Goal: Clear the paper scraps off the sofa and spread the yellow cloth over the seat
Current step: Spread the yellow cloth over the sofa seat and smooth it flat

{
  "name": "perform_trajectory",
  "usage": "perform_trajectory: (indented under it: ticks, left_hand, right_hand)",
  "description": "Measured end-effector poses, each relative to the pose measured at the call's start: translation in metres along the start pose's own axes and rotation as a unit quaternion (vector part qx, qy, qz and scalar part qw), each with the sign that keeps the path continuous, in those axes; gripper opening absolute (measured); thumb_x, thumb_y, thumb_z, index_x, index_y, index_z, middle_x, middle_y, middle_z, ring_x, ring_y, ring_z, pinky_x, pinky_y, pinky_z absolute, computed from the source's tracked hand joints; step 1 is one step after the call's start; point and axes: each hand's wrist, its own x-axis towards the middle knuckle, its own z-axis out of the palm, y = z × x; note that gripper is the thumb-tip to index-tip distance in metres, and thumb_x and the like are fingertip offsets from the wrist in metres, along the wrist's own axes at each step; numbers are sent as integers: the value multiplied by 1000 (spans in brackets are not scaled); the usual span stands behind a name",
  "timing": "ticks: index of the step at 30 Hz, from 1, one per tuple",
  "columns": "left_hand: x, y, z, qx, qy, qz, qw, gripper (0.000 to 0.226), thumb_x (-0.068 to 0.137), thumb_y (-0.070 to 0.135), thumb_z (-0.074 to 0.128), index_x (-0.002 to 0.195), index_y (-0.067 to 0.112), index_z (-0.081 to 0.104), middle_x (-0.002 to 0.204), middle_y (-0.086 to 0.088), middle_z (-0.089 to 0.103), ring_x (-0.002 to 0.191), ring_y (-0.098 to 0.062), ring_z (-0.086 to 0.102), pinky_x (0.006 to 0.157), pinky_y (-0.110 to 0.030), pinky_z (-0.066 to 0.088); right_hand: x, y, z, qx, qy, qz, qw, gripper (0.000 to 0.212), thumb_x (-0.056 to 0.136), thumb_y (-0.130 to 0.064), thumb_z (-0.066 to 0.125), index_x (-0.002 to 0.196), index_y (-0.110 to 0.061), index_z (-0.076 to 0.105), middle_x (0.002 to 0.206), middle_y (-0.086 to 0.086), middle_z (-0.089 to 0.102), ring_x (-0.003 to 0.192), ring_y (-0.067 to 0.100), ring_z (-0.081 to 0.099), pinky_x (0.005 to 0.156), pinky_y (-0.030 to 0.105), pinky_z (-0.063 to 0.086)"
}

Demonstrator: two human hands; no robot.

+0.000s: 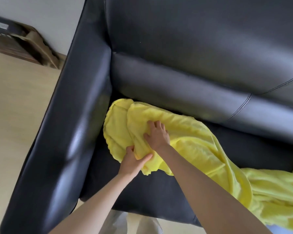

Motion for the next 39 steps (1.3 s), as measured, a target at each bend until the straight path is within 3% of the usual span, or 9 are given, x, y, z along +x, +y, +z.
perform_trajectory:
  ticks: [4, 7, 11, 16, 20, 25, 30, 35, 39]
  left_hand:
    - [-2, -1, -14, 48, -67, 77, 994, 66, 64, 37, 86, 115, 19, 48, 106, 9, 64, 101, -4, 60, 87, -24, 51]
    - [-12, 1, -19, 116, -87, 135, 980, 34, 74, 37, 76, 98, 22, 56, 93, 7, 64, 90, -7, 61, 83, -31, 52]
    - [-27, 9, -21, 99, 42, 227, 968, 13, 95, 35, 51, 103, 25, 53, 96, 10, 62, 93, -4, 58, 81, -23, 49]
    - [-36, 38, -21, -67, 208, 161, 962, 8, 99, 20, 40, 102, 13, 44, 82, 1, 60, 71, -10, 59, 63, -28, 48]
    - [-20, 25, -45, 187, 112, 20, 976, 20, 97, 32, 43, 108, 15, 46, 89, -5, 62, 80, -25, 60, 64, -33, 44]
    - [-24, -16, -65, 558, -6, -189, 808, 50, 96, 49, 31, 130, 18, 53, 126, -1, 58, 116, -22, 56, 81, -29, 43]
    - [-16, -16, -54, 584, 3, -234, 777, 50, 85, 34, 51, 134, 22, 50, 129, 3, 54, 121, -18, 52, 92, -29, 45]
    - [11, 52, -40, 554, 117, -69, 821, 49, 85, 30, 57, 129, 16, 40, 132, -8, 45, 122, -25, 45, 94, -32, 40]
    - [54, 89, -23, 386, 186, 103, 898, 48, 93, 36, 50, 132, 9, 41, 132, -12, 46, 122, -28, 44, 98, -38, 42]
  right_hand:
    - [4, 10, 5, 11, 18, 37, 999, 41, 96, -14, 46, 136, -15, 39, 132, 8, 42, 124, 29, 42, 89, 40, 46]
    - [6, 20, 4, 38, 32, 60, 997, 36, 95, -2, 41, 129, -11, 44, 129, 12, 47, 117, 34, 50, 81, 38, 47]
    - [7, 28, -1, 65, -37, 67, 995, 33, 94, -9, 44, 126, -12, 45, 126, 12, 52, 108, 35, 56, 74, 35, 47]
    - [10, 23, -17, 43, -138, 68, 987, 40, 91, -28, 51, 127, -13, 43, 119, 9, 57, 104, 30, 58, 72, 32, 46]
    - [10, 23, -25, 38, -131, 108, 985, 41, 95, -29, 41, 133, -14, 39, 120, 12, 57, 103, 31, 59, 72, 34, 47]
    - [5, 27, -24, -5, -121, 107, 987, 40, 96, -21, 38, 135, -16, 34, 122, 10, 56, 109, 31, 57, 72, 33, 43]
    - [7, 12, -33, -83, -62, 37, 994, 25, 97, -20, 38, 114, -12, 54, 107, 8, 63, 97, 28, 63, 66, 30, 43]
    - [30, 6, -35, -38, 117, -76, 990, 32, 95, -21, 48, 126, -12, 46, 122, 8, 53, 112, 26, 49, 89, 35, 44]
    - [55, 8, -32, -55, 48, -46, 996, 49, 93, -19, 52, 139, -16, 37, 134, 7, 46, 125, 25, 43, 102, 34, 33]
